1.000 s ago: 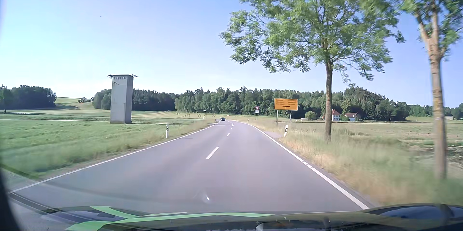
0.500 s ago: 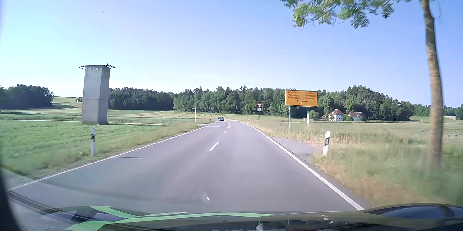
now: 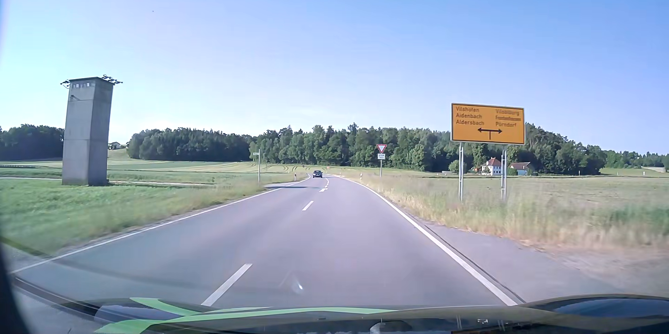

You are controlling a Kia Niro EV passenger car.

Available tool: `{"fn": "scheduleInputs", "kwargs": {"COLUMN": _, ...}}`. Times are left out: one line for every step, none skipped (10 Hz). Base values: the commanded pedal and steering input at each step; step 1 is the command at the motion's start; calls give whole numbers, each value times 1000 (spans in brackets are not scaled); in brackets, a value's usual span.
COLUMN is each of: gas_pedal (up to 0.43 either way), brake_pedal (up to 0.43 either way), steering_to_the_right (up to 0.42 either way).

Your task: Follow the waypoints while adhering to traffic rules and regulations

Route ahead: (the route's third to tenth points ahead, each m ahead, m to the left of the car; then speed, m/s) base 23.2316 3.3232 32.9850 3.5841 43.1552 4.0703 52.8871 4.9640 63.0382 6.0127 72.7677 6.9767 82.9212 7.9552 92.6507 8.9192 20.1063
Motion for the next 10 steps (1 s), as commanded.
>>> {"fn": "scheduleInputs", "kwargs": {"gas_pedal": 169, "brake_pedal": 0, "steering_to_the_right": -4}}
{"fn": "scheduleInputs", "kwargs": {"gas_pedal": 169, "brake_pedal": 0, "steering_to_the_right": -5}}
{"fn": "scheduleInputs", "kwargs": {"gas_pedal": 169, "brake_pedal": 0, "steering_to_the_right": -5}}
{"fn": "scheduleInputs", "kwargs": {"gas_pedal": 169, "brake_pedal": 0, "steering_to_the_right": -5}}
{"fn": "scheduleInputs", "kwargs": {"gas_pedal": 157, "brake_pedal": 0, "steering_to_the_right": -6}}
{"fn": "scheduleInputs", "kwargs": {"gas_pedal": 150, "brake_pedal": 0, "steering_to_the_right": -9}}
{"fn": "scheduleInputs", "kwargs": {"gas_pedal": 118, "brake_pedal": 0, "steering_to_the_right": -10}}
{"fn": "scheduleInputs", "kwargs": {"gas_pedal": 110, "brake_pedal": 0, "steering_to_the_right": -11}}
{"fn": "scheduleInputs", "kwargs": {"gas_pedal": 98, "brake_pedal": 0, "steering_to_the_right": -12}}
{"fn": "scheduleInputs", "kwargs": {"gas_pedal": 87, "brake_pedal": 0, "steering_to_the_right": -12}}
